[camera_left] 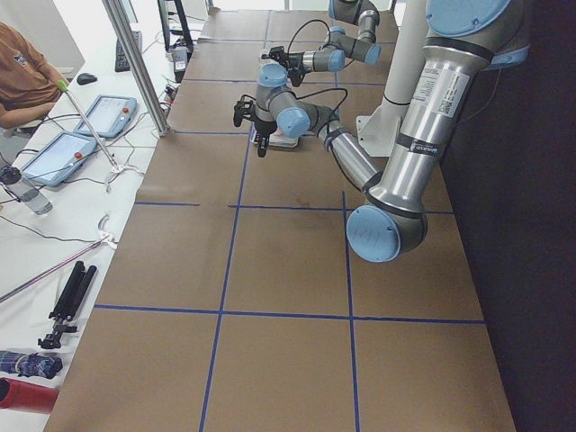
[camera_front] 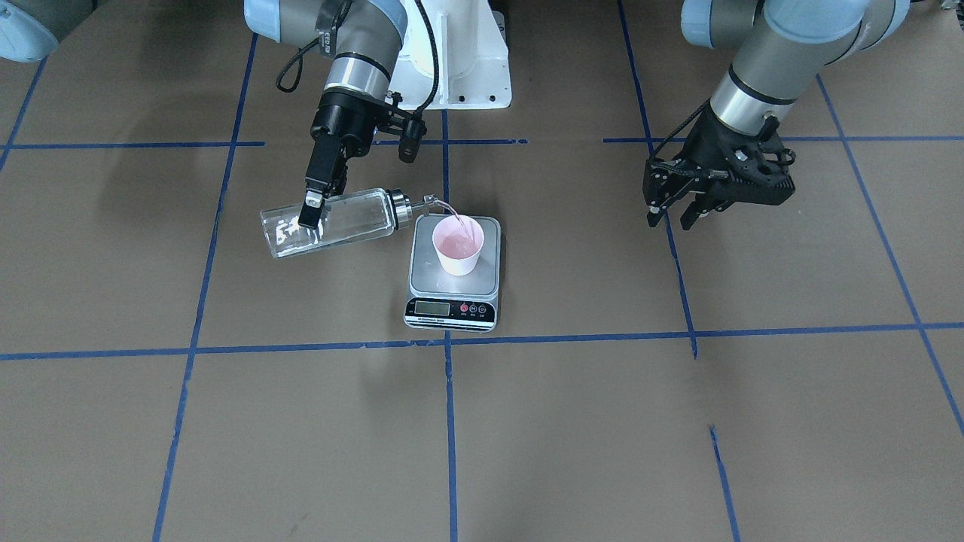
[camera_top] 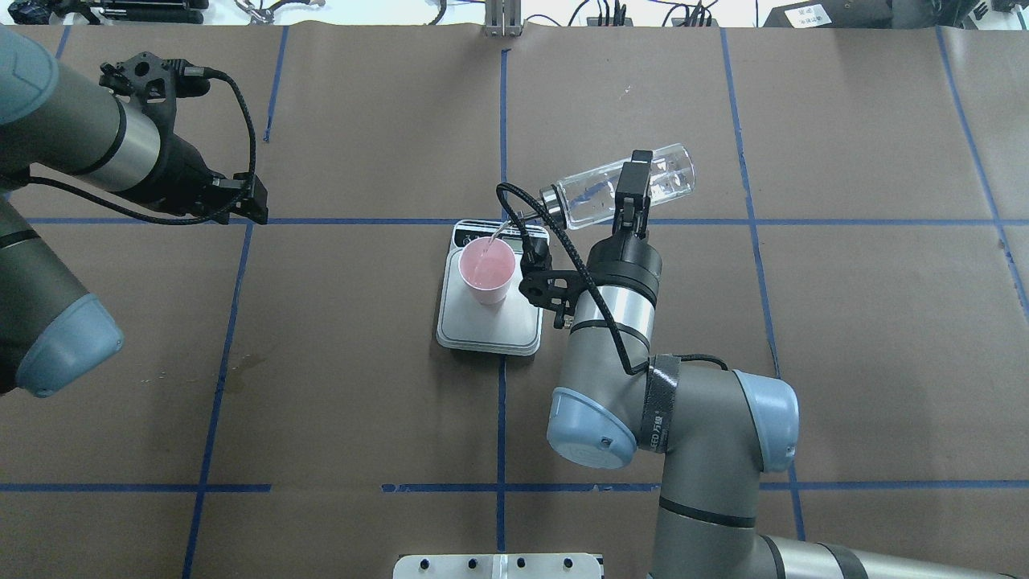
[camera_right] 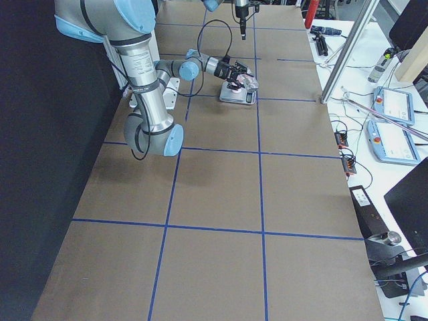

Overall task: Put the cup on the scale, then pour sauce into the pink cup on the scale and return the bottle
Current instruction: 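Turn the bottle upright with the right gripper and move it away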

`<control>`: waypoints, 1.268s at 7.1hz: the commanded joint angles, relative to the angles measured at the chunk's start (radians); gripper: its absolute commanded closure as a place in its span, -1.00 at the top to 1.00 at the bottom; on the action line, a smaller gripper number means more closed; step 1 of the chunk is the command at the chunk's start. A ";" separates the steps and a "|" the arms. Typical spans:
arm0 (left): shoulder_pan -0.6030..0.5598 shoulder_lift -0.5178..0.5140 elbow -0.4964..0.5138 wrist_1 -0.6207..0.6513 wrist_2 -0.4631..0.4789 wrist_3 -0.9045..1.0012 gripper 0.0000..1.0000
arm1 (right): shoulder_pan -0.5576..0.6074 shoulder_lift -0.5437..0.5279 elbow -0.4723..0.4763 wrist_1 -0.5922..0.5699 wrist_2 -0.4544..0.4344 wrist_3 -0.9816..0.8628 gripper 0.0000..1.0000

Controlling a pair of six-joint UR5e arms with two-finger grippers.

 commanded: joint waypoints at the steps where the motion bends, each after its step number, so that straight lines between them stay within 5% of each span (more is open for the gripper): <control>1: 0.000 0.000 -0.001 0.000 0.000 -0.001 0.09 | 0.002 -0.002 0.004 0.000 0.000 -0.022 -1.00; 5: 0.000 0.000 -0.004 0.000 0.000 -0.005 0.09 | 0.003 -0.014 0.038 0.008 0.035 0.022 -1.00; 9: 0.000 0.000 -0.008 0.000 0.000 -0.006 0.09 | 0.000 -0.054 0.035 0.095 0.110 0.303 -1.00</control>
